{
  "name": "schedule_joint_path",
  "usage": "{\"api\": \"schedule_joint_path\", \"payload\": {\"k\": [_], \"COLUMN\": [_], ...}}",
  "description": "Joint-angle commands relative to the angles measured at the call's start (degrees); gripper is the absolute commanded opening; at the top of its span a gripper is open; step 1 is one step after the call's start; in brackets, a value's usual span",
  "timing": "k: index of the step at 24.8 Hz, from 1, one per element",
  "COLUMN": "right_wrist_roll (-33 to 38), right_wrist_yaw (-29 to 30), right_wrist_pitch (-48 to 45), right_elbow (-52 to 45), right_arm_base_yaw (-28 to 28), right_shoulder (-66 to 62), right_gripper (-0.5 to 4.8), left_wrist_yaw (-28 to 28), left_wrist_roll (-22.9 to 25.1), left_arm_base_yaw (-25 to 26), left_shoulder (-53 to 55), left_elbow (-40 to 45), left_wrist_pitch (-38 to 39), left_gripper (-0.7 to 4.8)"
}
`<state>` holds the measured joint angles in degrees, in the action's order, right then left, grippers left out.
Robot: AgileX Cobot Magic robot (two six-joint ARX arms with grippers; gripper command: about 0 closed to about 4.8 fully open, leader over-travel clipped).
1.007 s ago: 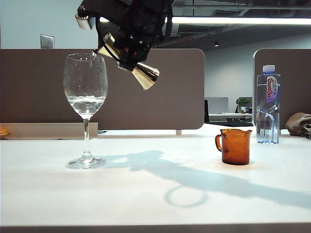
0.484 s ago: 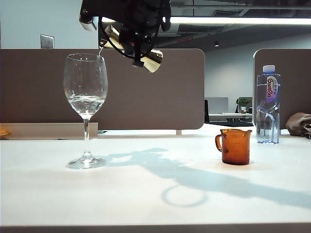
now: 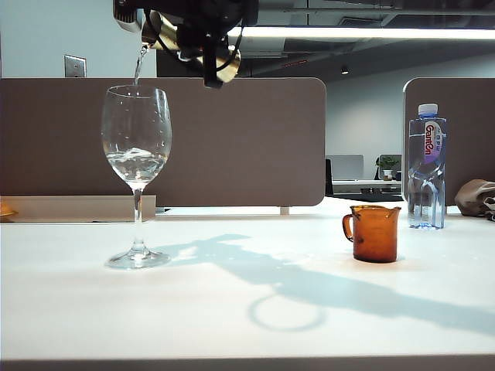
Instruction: Pick up the small amber measuring cup and pour the water in it into the jigger, then pick up the jigger and pour the water in it into the wine glass.
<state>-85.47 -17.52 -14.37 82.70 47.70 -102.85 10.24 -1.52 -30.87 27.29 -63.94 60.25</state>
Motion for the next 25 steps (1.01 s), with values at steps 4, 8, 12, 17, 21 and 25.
{"api": "schedule_joint_path", "payload": {"k": [4,8,12,17,21,25], "right_wrist_roll": [-9.86,-12.17,-12.24,-11.52,2.12,29.7], "right_wrist_yaw": [4.13,6.58,7.21,7.17,3.21,-5.75], "right_wrist_pitch": [-4.31,-4.35,-4.35,-4.33,-4.59,-2.43], "right_elbow": [0.39,0.42,0.39,0.39,0.39,0.33], "right_arm_base_yaw": [0.02,0.02,0.02,0.0,-0.31,-3.34], "right_shoulder": [0.26,0.26,0.26,0.26,0.26,0.46], "right_gripper": [-0.04,-0.04,-0.04,-0.04,-0.04,-0.04], "left_wrist_yaw": [0.02,0.02,0.02,0.02,0.02,0.02], "left_wrist_roll": [0.24,0.24,0.24,0.24,0.22,0.24], "left_arm_base_yaw": [0.02,0.02,0.02,0.02,0.02,0.02], "left_shoulder": [0.02,0.02,0.02,0.02,0.02,0.02], "left_elbow": [-0.11,-0.11,-0.11,-0.11,-0.11,-0.11], "left_wrist_pitch": [-0.74,-0.74,-0.74,-0.74,-0.74,-0.74], "left_gripper": [-0.02,-0.02,-0.02,-0.02,-0.02,-0.02]}}
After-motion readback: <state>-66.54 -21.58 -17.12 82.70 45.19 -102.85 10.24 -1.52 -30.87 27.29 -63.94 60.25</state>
